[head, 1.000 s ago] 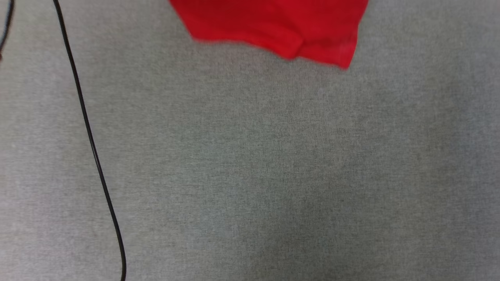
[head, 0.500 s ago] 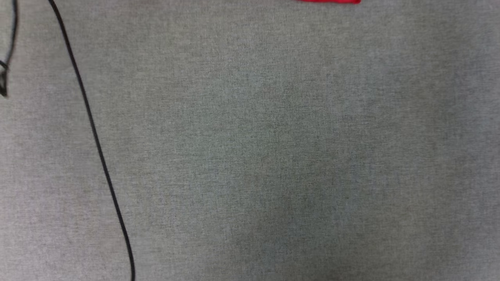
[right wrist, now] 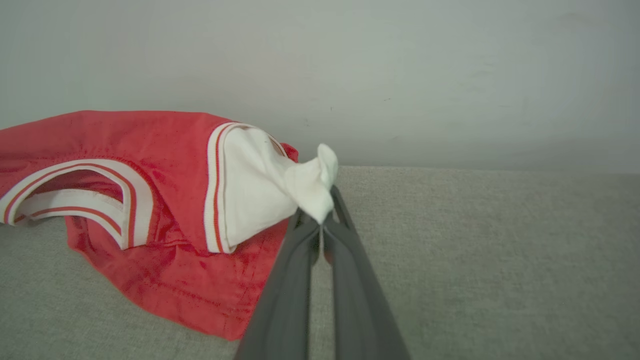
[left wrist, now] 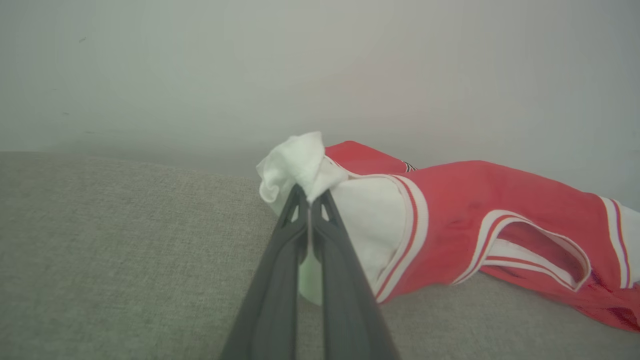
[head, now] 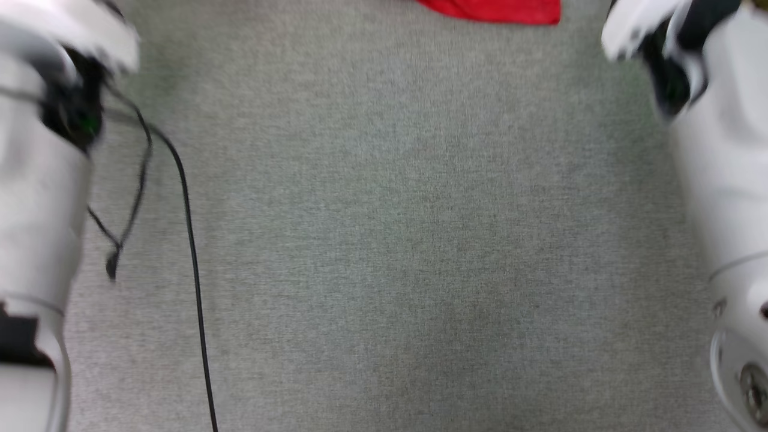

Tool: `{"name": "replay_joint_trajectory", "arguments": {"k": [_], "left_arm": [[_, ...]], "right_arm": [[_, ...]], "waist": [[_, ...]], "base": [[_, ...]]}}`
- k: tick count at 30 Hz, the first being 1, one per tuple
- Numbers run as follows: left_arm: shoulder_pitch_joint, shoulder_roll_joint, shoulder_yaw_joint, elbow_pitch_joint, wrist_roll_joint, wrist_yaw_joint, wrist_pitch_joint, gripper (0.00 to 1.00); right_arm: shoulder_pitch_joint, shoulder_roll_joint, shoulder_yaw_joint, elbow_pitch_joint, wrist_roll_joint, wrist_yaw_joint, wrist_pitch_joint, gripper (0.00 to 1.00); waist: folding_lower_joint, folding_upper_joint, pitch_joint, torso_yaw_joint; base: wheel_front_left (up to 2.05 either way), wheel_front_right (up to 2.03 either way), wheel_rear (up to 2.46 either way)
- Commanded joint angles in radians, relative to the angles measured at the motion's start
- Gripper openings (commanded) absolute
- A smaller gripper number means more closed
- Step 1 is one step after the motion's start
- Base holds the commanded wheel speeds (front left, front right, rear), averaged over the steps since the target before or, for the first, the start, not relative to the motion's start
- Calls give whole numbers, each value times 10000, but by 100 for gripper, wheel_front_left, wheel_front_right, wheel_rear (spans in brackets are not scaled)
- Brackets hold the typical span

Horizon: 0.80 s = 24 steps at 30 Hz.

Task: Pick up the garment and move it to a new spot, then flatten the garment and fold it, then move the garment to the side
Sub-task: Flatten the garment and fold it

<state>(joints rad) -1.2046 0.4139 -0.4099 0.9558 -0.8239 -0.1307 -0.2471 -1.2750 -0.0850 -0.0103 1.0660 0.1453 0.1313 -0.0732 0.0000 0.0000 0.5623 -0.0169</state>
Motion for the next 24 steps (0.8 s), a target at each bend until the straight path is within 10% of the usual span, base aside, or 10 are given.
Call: {"name": "replay_joint_trajectory", "arguments": {"k": [1, 24], "left_arm": [[583, 44, -134, -170, -118, 5, -110, 0], [7814, -409, 2596, -4686, 2115, 297, -183, 0]], "right_arm": [[525, -68, 76, 75, 219, -11, -197, 0], [6699, -1330, 1152, -2245, 2262, -11, -709, 0]], "waist": [[0, 0, -439, 97], [0, 0, -3557, 379]], "base": [[0, 0, 0], [0, 0, 0]]}}
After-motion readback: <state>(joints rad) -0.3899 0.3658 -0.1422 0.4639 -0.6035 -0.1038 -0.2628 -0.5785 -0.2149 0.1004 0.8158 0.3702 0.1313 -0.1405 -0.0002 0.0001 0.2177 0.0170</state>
